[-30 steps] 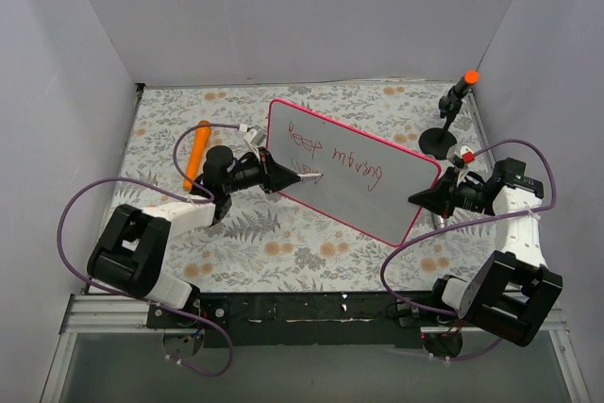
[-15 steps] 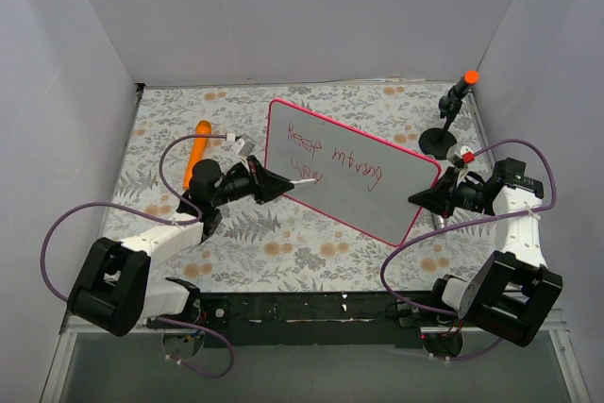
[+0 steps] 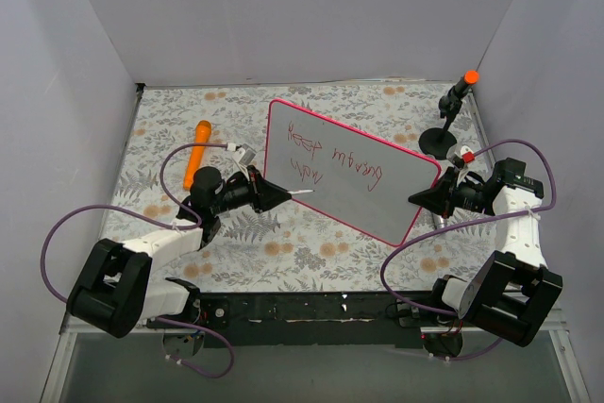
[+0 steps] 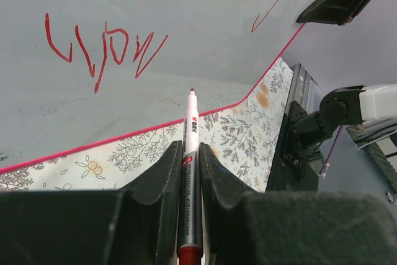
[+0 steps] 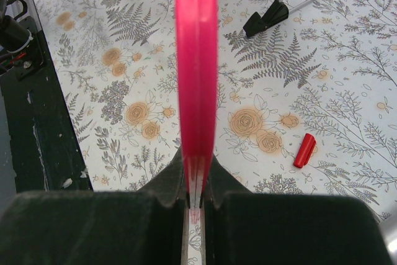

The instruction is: Write a sentence on the whiteboard

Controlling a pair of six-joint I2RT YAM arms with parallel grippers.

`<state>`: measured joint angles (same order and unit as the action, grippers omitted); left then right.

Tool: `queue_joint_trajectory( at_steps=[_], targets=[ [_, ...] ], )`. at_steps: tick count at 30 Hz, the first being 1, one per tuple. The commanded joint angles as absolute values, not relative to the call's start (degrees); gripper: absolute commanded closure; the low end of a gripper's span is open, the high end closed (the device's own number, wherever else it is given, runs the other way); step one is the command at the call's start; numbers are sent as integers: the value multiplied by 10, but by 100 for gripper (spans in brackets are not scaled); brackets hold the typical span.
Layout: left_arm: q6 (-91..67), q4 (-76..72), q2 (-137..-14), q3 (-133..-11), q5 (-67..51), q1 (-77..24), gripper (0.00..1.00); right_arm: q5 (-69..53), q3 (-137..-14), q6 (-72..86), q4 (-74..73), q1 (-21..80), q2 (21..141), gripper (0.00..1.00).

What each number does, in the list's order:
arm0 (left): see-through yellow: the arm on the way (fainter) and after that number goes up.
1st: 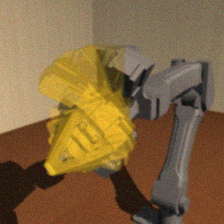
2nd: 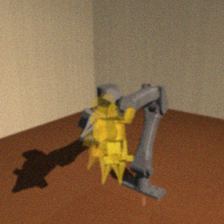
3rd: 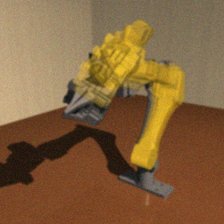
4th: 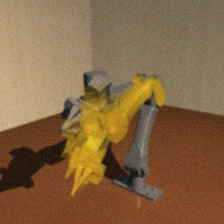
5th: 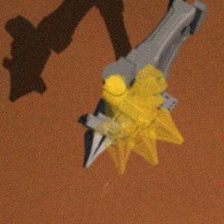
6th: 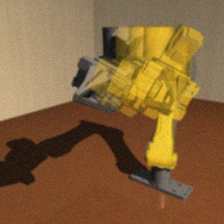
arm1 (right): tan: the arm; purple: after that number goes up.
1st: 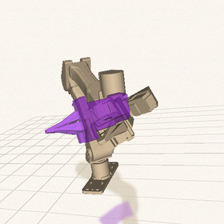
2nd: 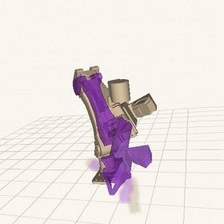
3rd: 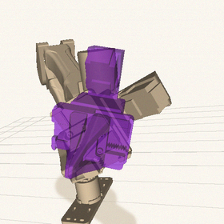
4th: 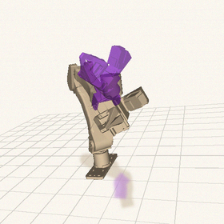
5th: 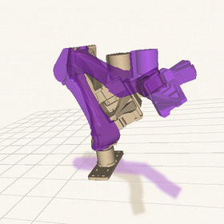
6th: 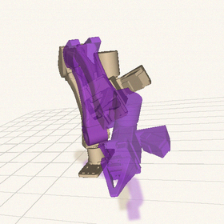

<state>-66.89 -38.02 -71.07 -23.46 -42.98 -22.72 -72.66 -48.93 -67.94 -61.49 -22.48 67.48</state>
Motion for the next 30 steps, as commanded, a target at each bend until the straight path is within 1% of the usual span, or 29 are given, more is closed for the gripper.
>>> queue_joint_trajectory(
  at_steps=[1, 16, 30],
  targets=[
    [-659, -398, -714, -231, -432, -229, 100, -697, -487, -705, -613, -222, 669, 99],
    [-653, -420, -751, -244, -443, -230, 100, -698, -486, -704, -612, -222, 670, 99],
    [-661, -442, -831, -312, -453, -242, 100, -695, -486, -704, -610, -222, 671, 99]
  ],
)
